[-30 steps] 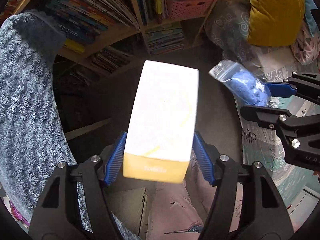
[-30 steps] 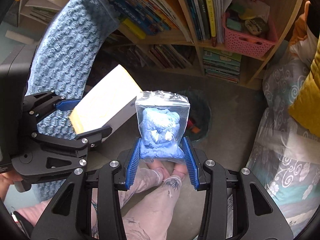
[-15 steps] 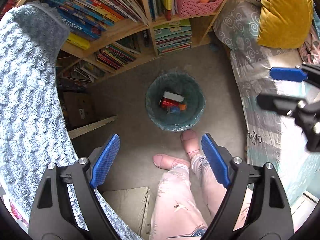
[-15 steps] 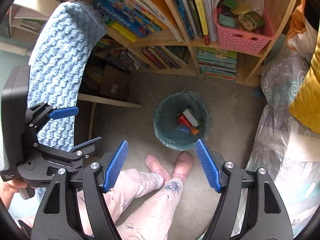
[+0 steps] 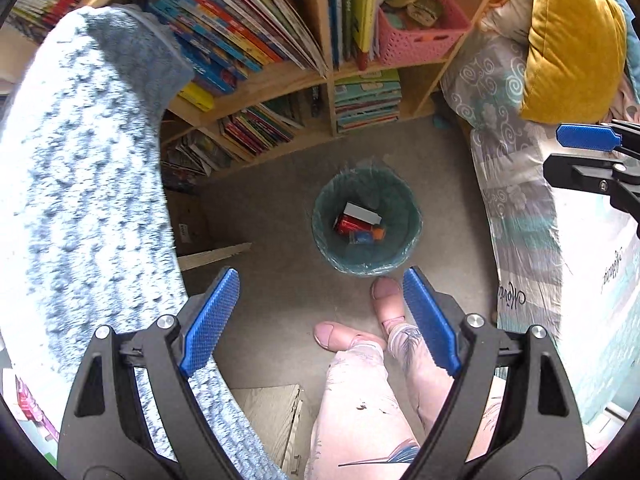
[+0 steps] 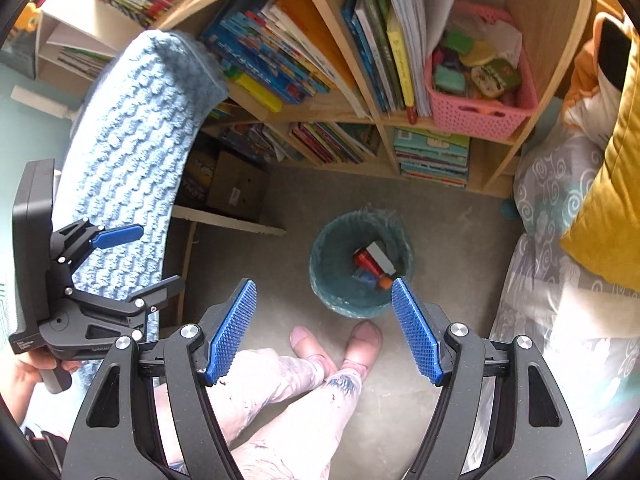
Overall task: Collect trash
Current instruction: 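Move both tools back over the bed toward the dark case and toothbrush package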
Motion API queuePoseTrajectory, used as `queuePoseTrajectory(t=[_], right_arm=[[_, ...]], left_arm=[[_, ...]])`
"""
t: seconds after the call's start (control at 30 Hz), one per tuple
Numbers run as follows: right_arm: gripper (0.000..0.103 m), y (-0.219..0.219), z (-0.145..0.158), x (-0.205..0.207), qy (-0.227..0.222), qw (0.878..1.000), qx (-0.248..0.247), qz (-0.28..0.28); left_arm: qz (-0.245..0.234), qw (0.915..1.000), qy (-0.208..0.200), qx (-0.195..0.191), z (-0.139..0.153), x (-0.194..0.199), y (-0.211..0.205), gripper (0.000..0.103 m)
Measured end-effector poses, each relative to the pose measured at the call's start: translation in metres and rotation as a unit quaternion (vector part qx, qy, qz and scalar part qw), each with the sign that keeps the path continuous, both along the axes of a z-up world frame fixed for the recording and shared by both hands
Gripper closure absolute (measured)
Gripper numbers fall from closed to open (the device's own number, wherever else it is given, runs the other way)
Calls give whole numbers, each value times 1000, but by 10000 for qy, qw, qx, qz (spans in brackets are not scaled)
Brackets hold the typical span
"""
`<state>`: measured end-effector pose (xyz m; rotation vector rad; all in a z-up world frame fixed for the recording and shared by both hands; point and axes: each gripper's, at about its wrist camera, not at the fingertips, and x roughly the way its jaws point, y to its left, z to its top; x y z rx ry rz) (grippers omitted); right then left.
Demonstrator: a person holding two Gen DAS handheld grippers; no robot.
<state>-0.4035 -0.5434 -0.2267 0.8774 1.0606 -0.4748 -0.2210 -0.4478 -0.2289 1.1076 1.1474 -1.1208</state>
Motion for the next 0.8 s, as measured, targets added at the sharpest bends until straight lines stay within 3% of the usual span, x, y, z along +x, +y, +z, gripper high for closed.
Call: queuePoseTrajectory(t=[0.07,0.2,0.43,0.57,0.8], right_arm=[[30,2,8,4,-51,9999,-88,65],[21,6,26,14,-251,9992,-238,189],[17,23,67,54,-748,9935,-385,761],[16,44,93,91,-1036,9855,-443,1268],[15,98,128,170,-1568,9656,-183,2065]], left_arm=[[71,9999,-33,-74,7,3,2,21],[427,9985,-20,-333,27,16,13,11],[1266,9875,-98,-934,80,56,50,7],[1862,9743,-249,-1247,114,91,92,7],[2738,9503,-596,-1354,150,164,189,7]])
